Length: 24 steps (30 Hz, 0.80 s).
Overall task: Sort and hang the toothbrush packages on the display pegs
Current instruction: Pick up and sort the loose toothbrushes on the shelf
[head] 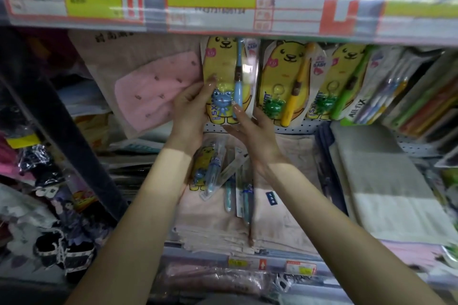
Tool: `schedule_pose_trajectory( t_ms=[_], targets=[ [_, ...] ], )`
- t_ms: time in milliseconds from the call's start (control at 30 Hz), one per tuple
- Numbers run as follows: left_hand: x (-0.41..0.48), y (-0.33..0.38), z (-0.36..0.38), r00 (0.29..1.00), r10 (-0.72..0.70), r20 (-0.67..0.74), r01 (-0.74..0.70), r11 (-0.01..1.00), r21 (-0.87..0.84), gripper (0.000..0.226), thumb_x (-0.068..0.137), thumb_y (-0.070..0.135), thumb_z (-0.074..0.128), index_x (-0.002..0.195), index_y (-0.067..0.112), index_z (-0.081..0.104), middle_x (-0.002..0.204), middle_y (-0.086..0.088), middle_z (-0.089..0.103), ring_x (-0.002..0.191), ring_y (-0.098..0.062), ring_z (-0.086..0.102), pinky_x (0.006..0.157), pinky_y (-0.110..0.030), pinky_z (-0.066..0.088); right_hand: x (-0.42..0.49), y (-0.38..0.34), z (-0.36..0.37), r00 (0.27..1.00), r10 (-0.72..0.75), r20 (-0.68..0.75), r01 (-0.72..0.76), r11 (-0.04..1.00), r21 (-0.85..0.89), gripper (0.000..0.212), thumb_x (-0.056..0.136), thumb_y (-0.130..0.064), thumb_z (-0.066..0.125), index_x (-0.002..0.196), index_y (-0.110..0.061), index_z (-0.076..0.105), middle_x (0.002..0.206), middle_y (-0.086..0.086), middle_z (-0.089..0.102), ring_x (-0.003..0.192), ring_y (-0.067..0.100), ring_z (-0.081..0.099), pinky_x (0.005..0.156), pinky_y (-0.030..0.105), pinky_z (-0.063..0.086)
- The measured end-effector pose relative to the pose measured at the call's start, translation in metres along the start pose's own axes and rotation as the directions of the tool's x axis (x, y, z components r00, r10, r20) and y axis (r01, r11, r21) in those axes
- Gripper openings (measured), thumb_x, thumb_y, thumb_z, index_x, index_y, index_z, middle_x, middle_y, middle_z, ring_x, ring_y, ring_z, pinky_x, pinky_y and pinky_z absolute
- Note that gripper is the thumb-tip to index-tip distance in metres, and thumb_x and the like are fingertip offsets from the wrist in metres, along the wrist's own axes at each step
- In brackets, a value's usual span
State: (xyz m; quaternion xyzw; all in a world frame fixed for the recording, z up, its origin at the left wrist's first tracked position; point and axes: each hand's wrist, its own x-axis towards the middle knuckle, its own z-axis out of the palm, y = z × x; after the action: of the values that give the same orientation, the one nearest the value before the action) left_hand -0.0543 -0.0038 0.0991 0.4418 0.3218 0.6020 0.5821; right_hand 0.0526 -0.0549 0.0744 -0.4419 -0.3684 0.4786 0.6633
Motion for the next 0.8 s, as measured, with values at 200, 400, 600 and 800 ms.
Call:
schedule_pose_trajectory(
  t_ms=[200, 400, 600, 800],
  targets=[
    [-0.029, -0.040, -0.026, 0.990, -0.123, -0.067, 0.129, 0.987, 0.094, 0.010, 0.093, 0.018, 0.060, 0.094, 0.014, 0.068, 0.081, 0.002, 0.075, 0.075, -0.012, 0.071, 0.069, -0.024, 0.057, -0.024, 0.039, -0.036, 0.973, 0.227, 0.035, -0.223, 0.970, -0.099, 0.013, 0.093, -0.019, 0.062, 0.098, -0.007, 0.060, 0.089, 0.012, 0.072, 0.076, 0.021, 0.072, 0.075, 0.031, 0.059],
    [-0.076, -0.106, -0.065, 0.886, -0.425, -0.187, 0.455, 0.874, 0.170, 0.018, 0.092, 0.020, 0.060, 0.099, 0.005, 0.068, 0.088, -0.003, 0.075, 0.067, -0.006, 0.071, 0.061, -0.020, 0.056, -0.061, 0.081, -0.105, 0.901, 0.429, -0.071, -0.435, 0.884, -0.172, 0.016, 0.095, -0.011, 0.058, 0.106, 0.000, 0.061, 0.092, 0.012, 0.069, 0.081, 0.021, 0.067, 0.075, 0.028, 0.055],
    [-0.101, -0.129, -0.072, 0.882, -0.415, -0.221, 0.454, 0.875, 0.167, 0.014, 0.093, 0.016, 0.058, 0.097, 0.006, 0.066, 0.097, -0.008, 0.073, 0.073, -0.007, 0.071, 0.066, -0.020, 0.056, -0.071, 0.099, -0.127, 0.863, 0.484, -0.143, -0.495, 0.867, -0.060, 0.008, 0.092, -0.004, 0.060, 0.098, -0.005, 0.065, 0.096, 0.015, 0.066, 0.081, 0.020, 0.063, 0.072, 0.023, 0.055],
    [-0.116, -0.136, -0.078, 0.876, -0.437, -0.206, 0.472, 0.864, 0.175, 0.023, 0.092, 0.019, 0.059, 0.108, 0.005, 0.068, 0.100, -0.007, 0.074, 0.089, -0.020, 0.071, 0.077, -0.029, 0.057, -0.071, 0.106, -0.145, 0.839, 0.541, -0.060, -0.518, 0.827, 0.216, 0.019, 0.087, -0.012, 0.062, 0.101, -0.001, 0.066, 0.113, 0.022, 0.068, 0.106, 0.031, 0.066, 0.092, 0.039, 0.054]
  ],
)
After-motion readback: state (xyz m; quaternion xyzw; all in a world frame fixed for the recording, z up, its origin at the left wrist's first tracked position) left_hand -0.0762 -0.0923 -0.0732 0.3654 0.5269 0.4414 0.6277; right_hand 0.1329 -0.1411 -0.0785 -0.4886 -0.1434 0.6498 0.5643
